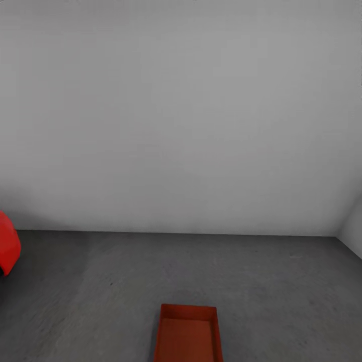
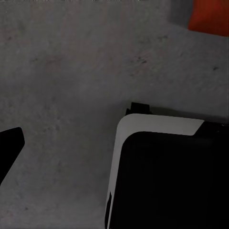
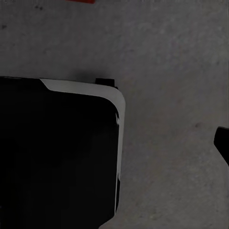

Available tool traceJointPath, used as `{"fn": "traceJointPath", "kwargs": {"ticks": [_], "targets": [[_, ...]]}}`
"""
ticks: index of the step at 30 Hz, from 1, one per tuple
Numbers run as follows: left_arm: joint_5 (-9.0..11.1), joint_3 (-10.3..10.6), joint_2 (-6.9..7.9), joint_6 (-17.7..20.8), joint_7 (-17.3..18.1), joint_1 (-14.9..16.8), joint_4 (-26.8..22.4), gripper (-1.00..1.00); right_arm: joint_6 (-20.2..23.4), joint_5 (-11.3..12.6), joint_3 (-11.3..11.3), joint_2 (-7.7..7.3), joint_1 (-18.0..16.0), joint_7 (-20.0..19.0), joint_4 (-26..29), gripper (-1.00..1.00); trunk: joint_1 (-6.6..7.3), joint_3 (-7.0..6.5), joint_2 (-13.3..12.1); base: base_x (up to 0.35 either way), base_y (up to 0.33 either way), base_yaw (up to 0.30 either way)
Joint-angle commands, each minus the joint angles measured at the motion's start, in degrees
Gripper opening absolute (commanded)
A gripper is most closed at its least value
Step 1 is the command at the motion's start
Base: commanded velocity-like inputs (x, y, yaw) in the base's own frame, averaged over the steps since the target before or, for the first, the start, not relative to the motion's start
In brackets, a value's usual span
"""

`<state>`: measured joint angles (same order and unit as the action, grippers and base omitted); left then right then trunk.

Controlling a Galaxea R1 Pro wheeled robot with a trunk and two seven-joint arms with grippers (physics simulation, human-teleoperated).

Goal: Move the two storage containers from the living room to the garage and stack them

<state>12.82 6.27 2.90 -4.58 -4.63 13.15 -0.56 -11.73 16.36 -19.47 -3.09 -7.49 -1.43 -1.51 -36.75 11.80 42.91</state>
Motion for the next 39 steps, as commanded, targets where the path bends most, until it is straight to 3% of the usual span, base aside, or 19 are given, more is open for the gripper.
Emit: {"fn": "traceJointPath", "kwargs": {"ticks": [1, 39], "targets": [[0.5, 0.5, 0.00, -0.2, -0.1, 0.0, 0.0, 1.00, -0.3, 0.6, -0.5, 0.01, -0.1, -0.2, -0.2, 1.00, -0.01, -0.02, 0.1, 0.000, 0.000, 0.000], [0.5, 0.5, 0.00, -0.2, -0.1, 0.0, 0.0, 1.00, -0.3, 0.7, -0.5, 0.01, -0.1, 0.0, -0.2, 1.00, -0.01, -3.54, 0.1, 0.000, 0.000, 0.000]]}}
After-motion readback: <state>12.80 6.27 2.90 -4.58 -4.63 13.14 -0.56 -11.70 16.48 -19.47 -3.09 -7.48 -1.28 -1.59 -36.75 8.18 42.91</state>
